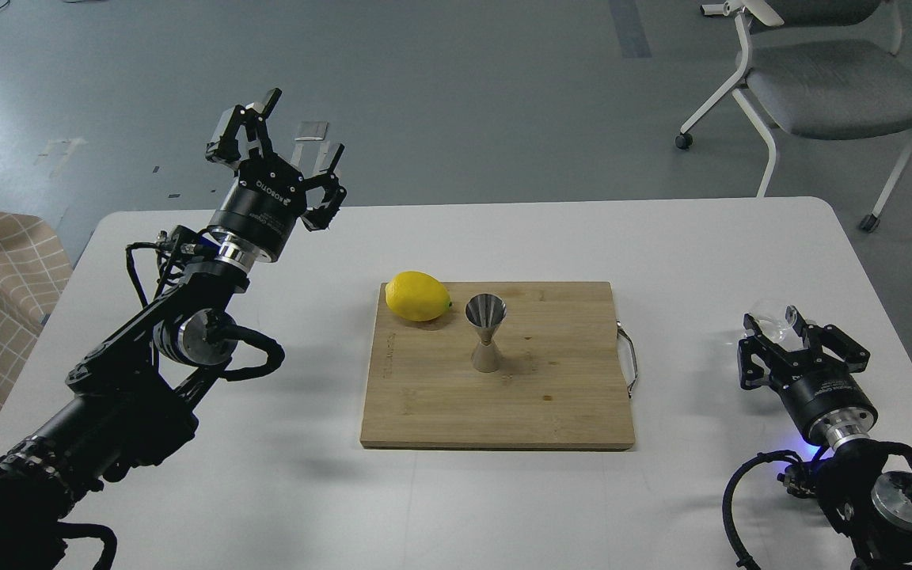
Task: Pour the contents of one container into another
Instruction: 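Lift the glass with the right gripper and carry it toward the jigger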
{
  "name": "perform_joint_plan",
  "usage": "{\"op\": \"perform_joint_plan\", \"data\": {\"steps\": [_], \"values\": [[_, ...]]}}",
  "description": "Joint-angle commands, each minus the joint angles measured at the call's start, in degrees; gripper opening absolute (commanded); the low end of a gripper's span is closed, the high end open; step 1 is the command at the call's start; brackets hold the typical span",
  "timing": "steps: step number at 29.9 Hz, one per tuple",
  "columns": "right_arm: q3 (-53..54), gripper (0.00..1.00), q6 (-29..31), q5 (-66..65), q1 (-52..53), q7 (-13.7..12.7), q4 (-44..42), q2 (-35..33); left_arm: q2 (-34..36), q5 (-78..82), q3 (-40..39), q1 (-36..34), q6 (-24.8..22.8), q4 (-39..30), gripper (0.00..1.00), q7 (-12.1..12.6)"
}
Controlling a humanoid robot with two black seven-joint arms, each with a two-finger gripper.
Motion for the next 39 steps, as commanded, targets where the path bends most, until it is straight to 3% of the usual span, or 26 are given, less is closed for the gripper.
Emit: {"op": "perform_joint_plan", "data": {"steps": [1, 6, 39], "values": [[-0.1, 0.39, 0.0, -0.3, 0.4, 0.0, 0.5, 0.0, 0.1, 0.1, 0.0, 0.0, 0.0, 0.0, 0.98, 0.0], [-0.2, 0.35, -0.2, -1.0, 1.4, 0.0, 1.0, 0.0, 0.2, 0.1, 0.0, 0.0, 0.0, 0.0, 0.98, 0.0], [-10.8, 0.35, -7.3, -1.2, 2.6, 0.0, 13.4, 0.0, 0.7, 0.4, 1.0, -0.2, -0.1, 1.9, 0.98, 0.0]]}}
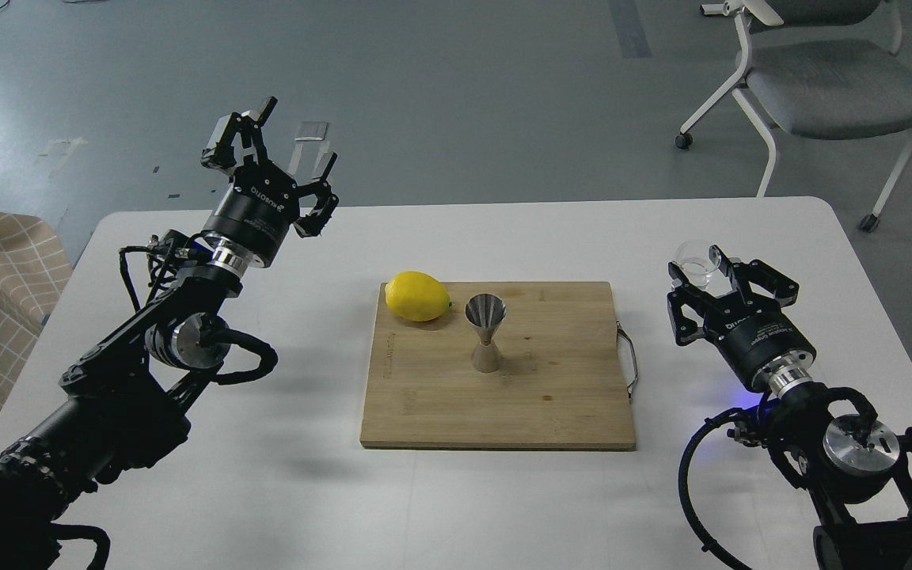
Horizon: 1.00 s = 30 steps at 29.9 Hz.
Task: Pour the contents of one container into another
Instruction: 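Lift the glass with the right gripper and carry it toward the jigger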
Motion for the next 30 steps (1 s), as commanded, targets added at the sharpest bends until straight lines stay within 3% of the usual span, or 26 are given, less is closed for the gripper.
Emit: {"op": "perform_joint_plan", "data": {"steps": [1, 30], "values": [[-0.1, 0.35, -0.3, 0.0, -0.4, 0.0, 0.5, 0.0, -0.1, 0.0, 0.0, -0.2, 0.0, 0.2, 0.98, 0.0], [-9.5, 0.35, -3.4, -0.5, -0.5, 0.9, 4.1, 0.0, -0.1, 1.3, 0.0, -0.2, -0.1, 0.6, 0.98, 0.0]]}}
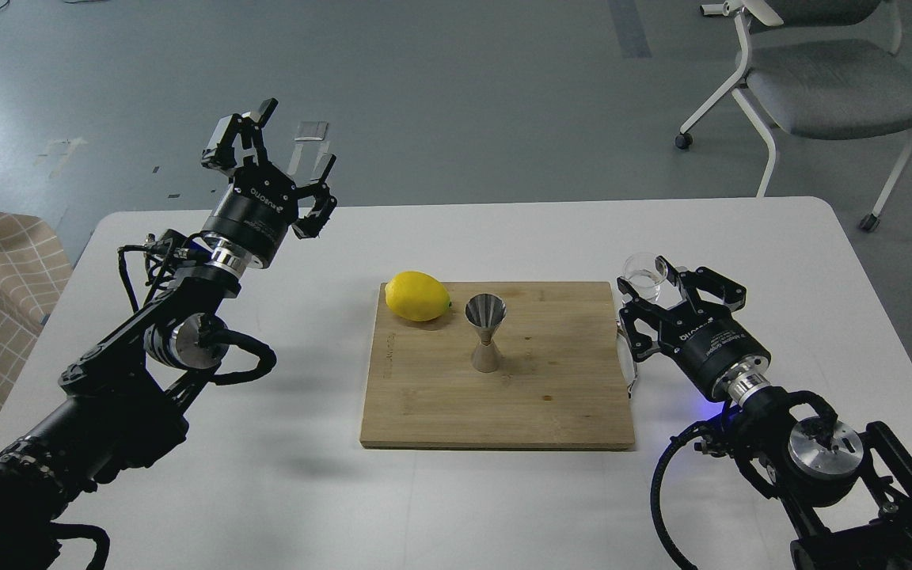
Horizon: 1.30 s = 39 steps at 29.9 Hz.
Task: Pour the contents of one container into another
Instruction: 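Lift the glass with the right gripper and carry it toward the jigger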
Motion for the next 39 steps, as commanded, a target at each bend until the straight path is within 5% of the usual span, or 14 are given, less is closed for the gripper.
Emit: {"op": "perform_joint_plan", "data": {"steps": [1, 39], "values": [[-1.4, 0.36, -0.3, -0.1, 0.0, 0.5, 0.3, 0.0, -0.1, 0.0, 0.0, 0.0, -0.1, 0.0, 0.98, 0.0], [-9.8, 0.36, -4.6, -3.3, 3.7, 2.7, 3.3, 0.0, -0.2, 0.0, -0.1, -0.3, -0.2, 0.0, 0.98, 0.0]]}}
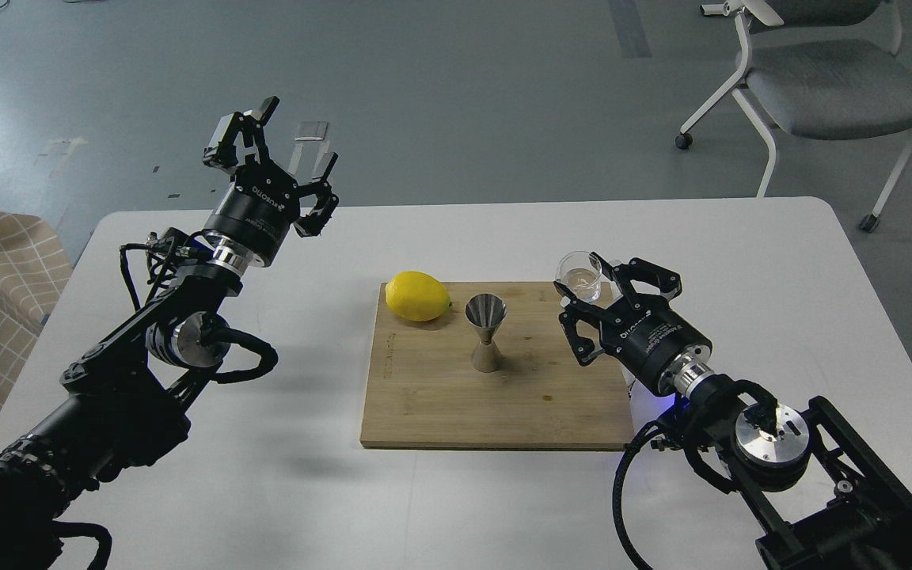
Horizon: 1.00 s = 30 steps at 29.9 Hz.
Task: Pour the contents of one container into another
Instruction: 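Lift the glass with the right gripper and carry it toward the jigger, then hold the glass just above and beside the steel jigger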
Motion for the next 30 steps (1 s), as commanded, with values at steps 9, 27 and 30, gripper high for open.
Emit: {"op": "perform_joint_plan", "data": {"steps": [9, 27, 30], "values": [[-2.4, 0.36, -0.1, -0.3, 0.7, 1.0, 0.2, 0.0, 0.1, 0.0, 0.0, -0.1, 0.0, 0.0, 0.98, 0.0], [-5.0, 0.36, -0.1, -1.1, 4.0, 1.0, -0.3, 0.0, 0.2, 0.0, 0.0, -0.3, 0.0, 0.0, 0.98, 0.0], [-5.0, 0.36, -0.1, -1.1, 4.0, 1.0, -0.2, 0.0, 0.2, 0.0, 0.0, -0.3, 0.0, 0.0, 0.98, 0.0]]}}
